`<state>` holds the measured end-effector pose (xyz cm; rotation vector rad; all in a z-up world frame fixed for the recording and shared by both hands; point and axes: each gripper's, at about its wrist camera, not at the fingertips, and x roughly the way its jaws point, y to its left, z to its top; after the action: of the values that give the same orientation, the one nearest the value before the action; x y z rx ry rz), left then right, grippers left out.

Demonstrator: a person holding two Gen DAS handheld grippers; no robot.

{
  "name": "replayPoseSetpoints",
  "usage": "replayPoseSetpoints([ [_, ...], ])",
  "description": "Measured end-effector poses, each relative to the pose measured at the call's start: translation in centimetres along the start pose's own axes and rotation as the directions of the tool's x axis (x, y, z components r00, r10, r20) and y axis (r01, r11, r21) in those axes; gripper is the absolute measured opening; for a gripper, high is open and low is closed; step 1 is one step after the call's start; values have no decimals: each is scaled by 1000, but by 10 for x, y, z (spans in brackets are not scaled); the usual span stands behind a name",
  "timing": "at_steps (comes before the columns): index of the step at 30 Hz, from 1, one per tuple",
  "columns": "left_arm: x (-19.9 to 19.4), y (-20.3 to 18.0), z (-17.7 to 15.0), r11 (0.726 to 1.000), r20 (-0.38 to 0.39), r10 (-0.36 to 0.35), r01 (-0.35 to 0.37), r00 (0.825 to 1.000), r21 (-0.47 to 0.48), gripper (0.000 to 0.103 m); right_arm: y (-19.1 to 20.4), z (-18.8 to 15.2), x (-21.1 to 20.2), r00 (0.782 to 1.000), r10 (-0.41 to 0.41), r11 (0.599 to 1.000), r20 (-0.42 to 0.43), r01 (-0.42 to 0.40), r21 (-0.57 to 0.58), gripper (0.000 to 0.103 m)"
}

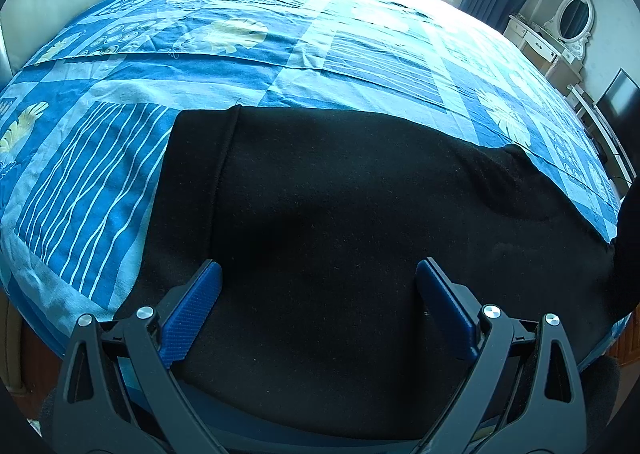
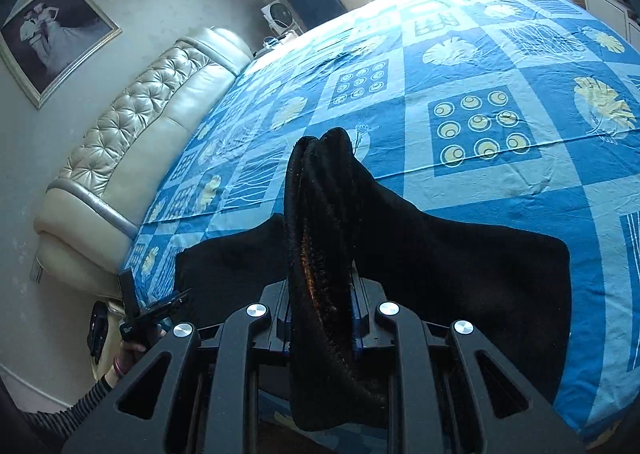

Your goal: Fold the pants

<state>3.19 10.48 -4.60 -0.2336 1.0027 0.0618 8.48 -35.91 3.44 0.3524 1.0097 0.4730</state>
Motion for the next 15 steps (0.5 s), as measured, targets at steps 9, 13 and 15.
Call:
replayPoseSetpoints([
  [9,1,0,1,1000,-1,3,-3,1000,9,97,43,-34,86,976,-188,976,-109,173,-135,21],
  [13,0,0,1,1000,0,4,-4,1000,8,97,56,-43,104,959,-259,953,-115,234,-191,21],
  [15,1,0,1,1000,1,6,-6,1000,9,97,63,-47,109,949,-293,938,-112,264,-223,21],
])
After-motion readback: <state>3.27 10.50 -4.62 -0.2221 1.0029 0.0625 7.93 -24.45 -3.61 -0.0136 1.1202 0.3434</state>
